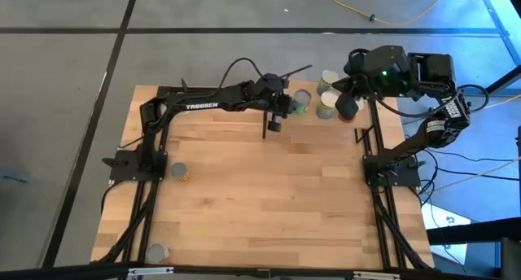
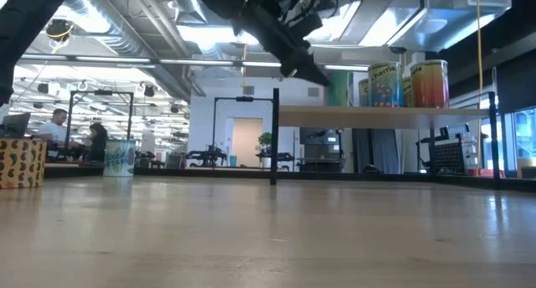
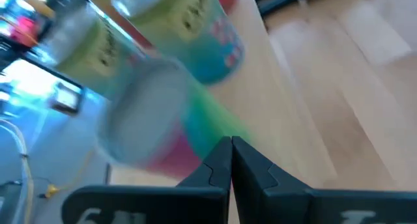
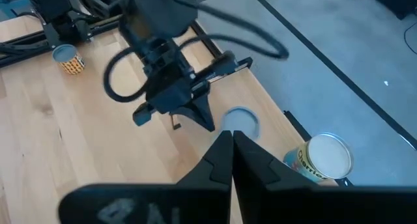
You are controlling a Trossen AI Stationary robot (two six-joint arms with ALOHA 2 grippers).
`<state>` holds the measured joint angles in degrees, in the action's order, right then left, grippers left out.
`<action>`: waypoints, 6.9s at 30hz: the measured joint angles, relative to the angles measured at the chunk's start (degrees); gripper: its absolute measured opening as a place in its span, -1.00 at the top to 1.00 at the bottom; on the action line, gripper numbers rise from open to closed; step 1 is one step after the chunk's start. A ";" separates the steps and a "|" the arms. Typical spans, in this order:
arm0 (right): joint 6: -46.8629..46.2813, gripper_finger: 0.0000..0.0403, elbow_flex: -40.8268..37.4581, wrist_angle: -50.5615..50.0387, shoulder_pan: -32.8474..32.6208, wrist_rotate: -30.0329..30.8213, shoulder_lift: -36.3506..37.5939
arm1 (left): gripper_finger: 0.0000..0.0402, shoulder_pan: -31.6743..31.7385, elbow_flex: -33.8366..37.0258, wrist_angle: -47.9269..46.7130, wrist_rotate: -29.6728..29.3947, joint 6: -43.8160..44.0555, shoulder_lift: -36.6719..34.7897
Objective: Pick and place cans onto a shelf
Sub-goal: Put the white canned good on the shelf
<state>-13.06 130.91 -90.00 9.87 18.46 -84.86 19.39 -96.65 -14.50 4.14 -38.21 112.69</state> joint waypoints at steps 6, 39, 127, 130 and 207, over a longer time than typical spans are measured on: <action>0.00 0.95 0.00 0.00 0.00 -0.01 -0.02 | 1.00 1.07 0.03 3.76 -0.14 -0.93 1.12; -0.25 0.95 0.00 -0.02 0.04 -0.02 -0.04 | 1.00 2.61 0.01 14.53 1.99 3.14 3.12; 1.31 0.95 -0.02 -0.02 0.07 -0.09 -0.59 | 0.75 35.32 3.15 -74.86 -23.60 64.71 -0.77; 1.31 0.95 -0.02 -0.02 0.07 -0.07 -0.59 | 0.75 36.27 5.83 -75.03 -24.09 64.99 -0.77; 2.89 0.95 -0.02 -0.02 0.09 -0.61 -0.59 | 0.99 9.81 0.19 -75.46 -18.71 18.03 -10.02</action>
<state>-10.17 130.89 -90.02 9.96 17.85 -85.45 29.21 -96.46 -89.95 -14.58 -20.18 102.67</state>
